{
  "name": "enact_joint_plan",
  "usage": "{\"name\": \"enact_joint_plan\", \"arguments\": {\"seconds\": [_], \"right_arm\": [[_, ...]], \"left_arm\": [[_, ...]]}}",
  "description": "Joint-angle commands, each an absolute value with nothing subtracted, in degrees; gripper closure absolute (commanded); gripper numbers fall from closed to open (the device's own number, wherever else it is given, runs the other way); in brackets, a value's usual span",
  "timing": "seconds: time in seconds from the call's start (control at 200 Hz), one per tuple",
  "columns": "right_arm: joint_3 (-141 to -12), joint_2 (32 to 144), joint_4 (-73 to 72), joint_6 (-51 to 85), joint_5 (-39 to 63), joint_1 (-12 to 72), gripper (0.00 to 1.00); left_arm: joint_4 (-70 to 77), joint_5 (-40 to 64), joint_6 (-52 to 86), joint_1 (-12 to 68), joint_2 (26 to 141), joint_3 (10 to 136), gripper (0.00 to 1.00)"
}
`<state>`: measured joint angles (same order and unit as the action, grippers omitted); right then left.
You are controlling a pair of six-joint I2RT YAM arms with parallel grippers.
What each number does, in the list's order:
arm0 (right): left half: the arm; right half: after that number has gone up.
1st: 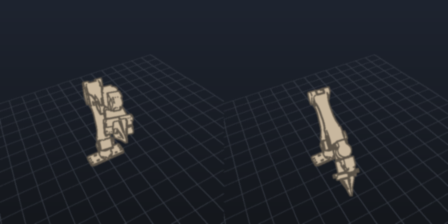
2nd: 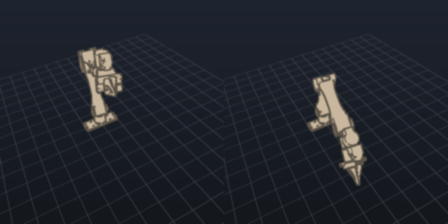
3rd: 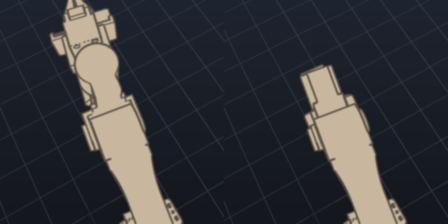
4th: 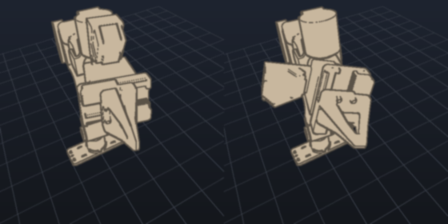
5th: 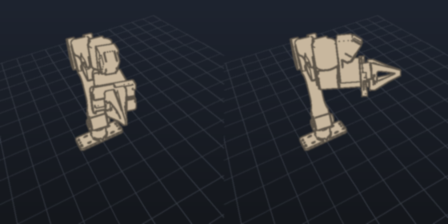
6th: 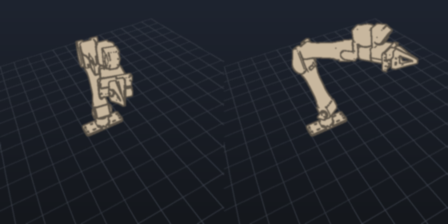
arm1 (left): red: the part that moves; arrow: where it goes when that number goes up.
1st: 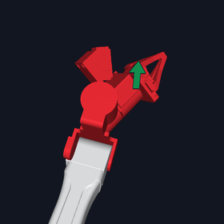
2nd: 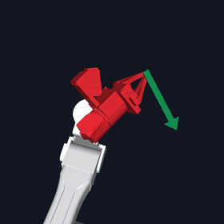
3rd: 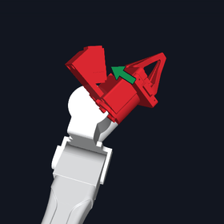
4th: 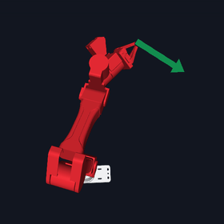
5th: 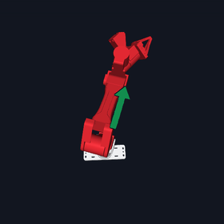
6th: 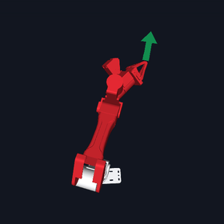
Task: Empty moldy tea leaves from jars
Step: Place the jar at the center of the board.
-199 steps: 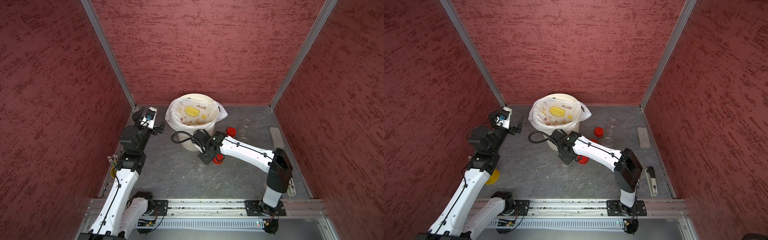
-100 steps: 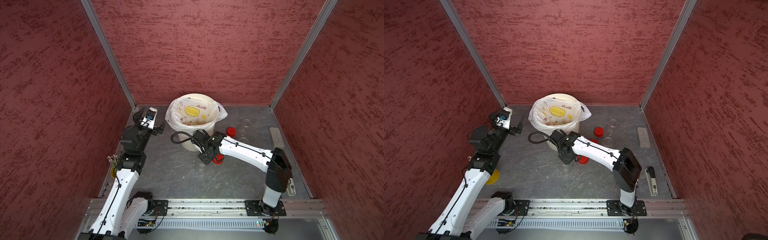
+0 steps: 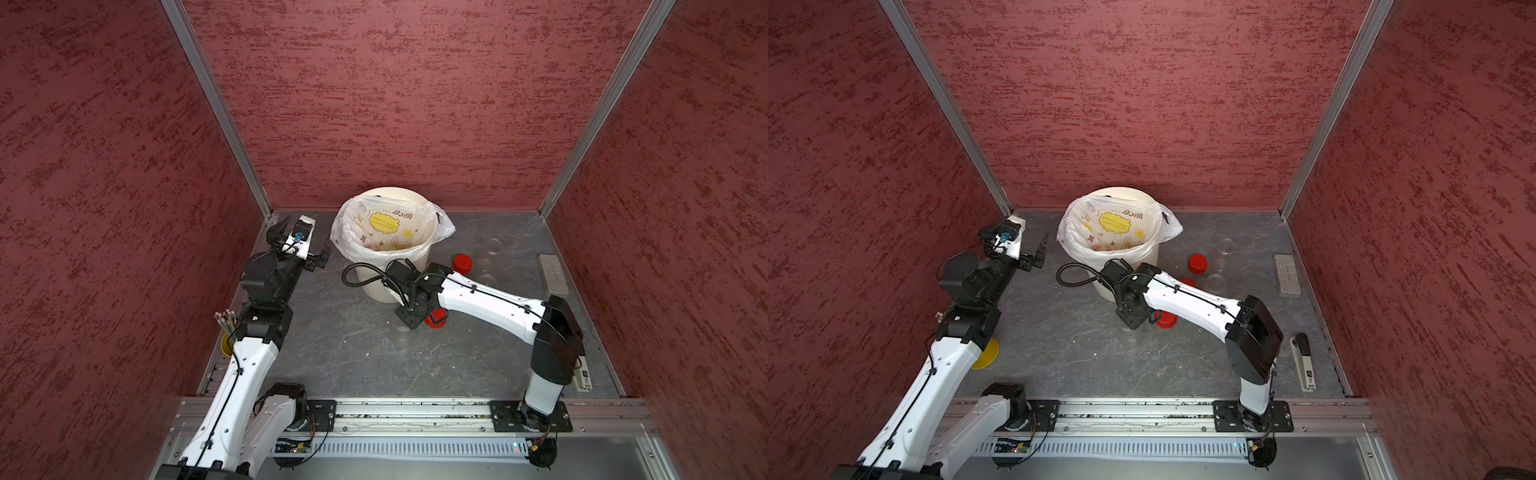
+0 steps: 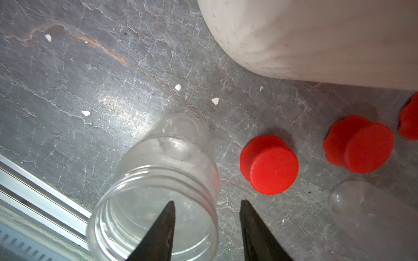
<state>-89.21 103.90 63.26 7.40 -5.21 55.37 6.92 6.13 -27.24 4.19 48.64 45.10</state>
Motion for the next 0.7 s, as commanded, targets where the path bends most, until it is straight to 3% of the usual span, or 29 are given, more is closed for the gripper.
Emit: {"name": "enact_joint_plan", "arguments": {"seconds": [0.0, 0.21, 0.516, 0.696], "right_arm": [[-91.0, 102.5, 61.7, 8.8, -6.1, 55.8, 0.46], [-91.9, 98.6, 59.7, 9.8, -10.5, 55.7, 0.34], [-91.1, 86.8, 51.7, 8.8, -16.7, 52.5, 0.08], [-88.7, 79.3, 45.2, 7.3, -17.1, 48.2, 0.01]], "left_arm": [[7.8, 6.8, -26.5, 4.0, 48.3, 44.8, 0.00], [7.7, 6.7, -26.7, 3.9, 48.2, 44.9, 0.00], [7.7, 6.1, -26.5, 3.8, 47.4, 45.2, 0.00], [8.0, 5.1, -25.9, 3.4, 46.9, 45.4, 0.00]]}}
